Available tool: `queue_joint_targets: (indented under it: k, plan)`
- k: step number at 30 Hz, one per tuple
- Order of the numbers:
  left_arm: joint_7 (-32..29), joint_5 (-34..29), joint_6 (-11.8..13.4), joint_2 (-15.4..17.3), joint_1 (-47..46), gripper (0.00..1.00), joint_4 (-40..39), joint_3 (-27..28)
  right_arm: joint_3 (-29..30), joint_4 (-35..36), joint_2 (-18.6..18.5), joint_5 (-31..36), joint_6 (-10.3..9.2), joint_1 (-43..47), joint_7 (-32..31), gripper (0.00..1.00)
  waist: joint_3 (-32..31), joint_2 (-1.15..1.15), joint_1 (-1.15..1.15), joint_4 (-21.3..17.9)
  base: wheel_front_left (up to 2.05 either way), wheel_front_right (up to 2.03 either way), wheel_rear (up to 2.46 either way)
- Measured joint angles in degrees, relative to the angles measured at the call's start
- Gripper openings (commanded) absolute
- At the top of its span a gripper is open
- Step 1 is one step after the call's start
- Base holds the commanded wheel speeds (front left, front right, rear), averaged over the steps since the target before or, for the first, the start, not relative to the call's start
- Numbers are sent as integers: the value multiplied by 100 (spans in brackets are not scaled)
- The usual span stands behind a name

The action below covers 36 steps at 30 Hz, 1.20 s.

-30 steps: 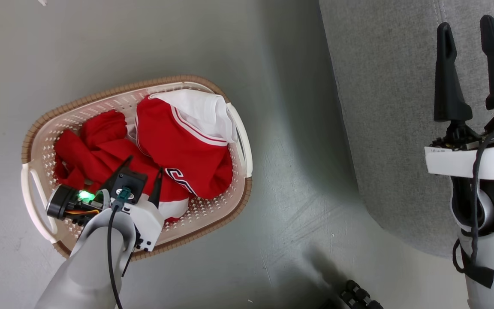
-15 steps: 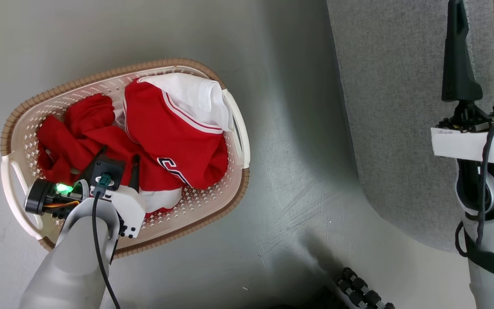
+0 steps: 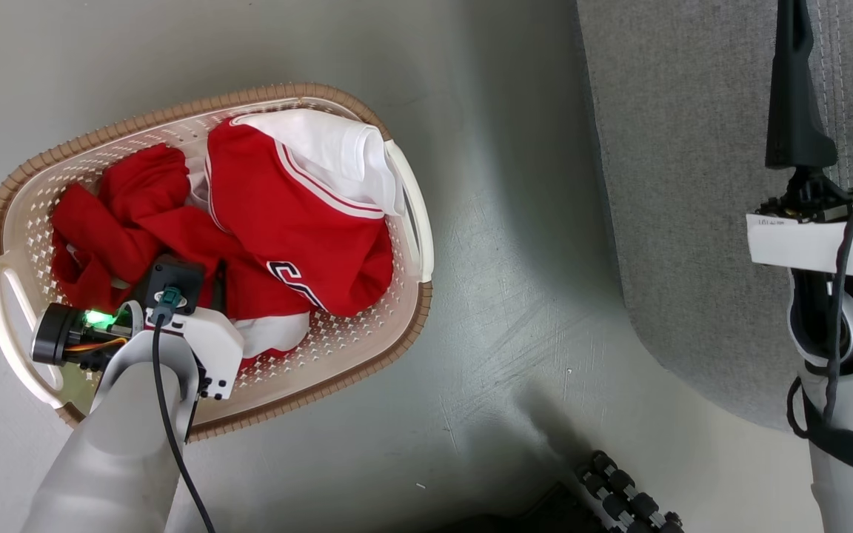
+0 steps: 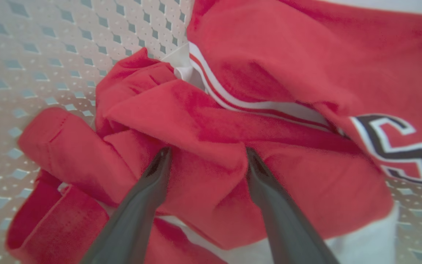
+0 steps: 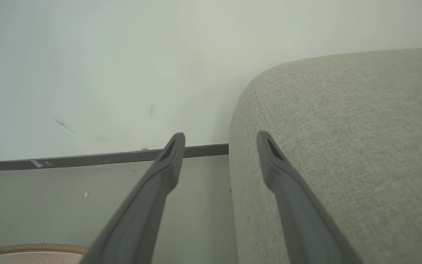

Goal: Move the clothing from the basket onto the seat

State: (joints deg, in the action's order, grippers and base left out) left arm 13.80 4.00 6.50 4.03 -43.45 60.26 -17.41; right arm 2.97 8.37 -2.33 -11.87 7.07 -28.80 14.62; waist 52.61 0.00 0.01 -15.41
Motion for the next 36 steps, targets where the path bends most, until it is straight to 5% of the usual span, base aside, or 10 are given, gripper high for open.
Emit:
queue_joint_targets:
  k: [1, 2, 5, 23, 36]
  plan:
    - [-11, 0, 0, -5, -19, 82, 29, -1, 5, -3, 0, 0, 0, -8, 0, 100, 10, 0, 0, 3, 0, 0, 0]
    - [-11, 0, 0, -12, -40, 46, 51, 0, 4, -15, -1, 0, 0, -30, 0, 100, 15, 0, 0, 8, 0, 0, 0]
    - [-10, 38, -3, -26, -79, 0, 126, -2, -12, -43, -2, -1, 0, -129, 0, 100, 14, 0, 0, 13, 0, 0, 0]
    - [42, 347, -441, -94, -259, 0, -394, 75, 120, -178, -3, 0, 0, -227, 0, 100, -127, 0, 0, 98, 0, 0, 0]
    - [48, 278, -621, 30, 35, 0, -1720, 29, 202, -349, -5, 52, 0, -223, 0, 100, -424, 0, 0, 306, 0, 0, 0]
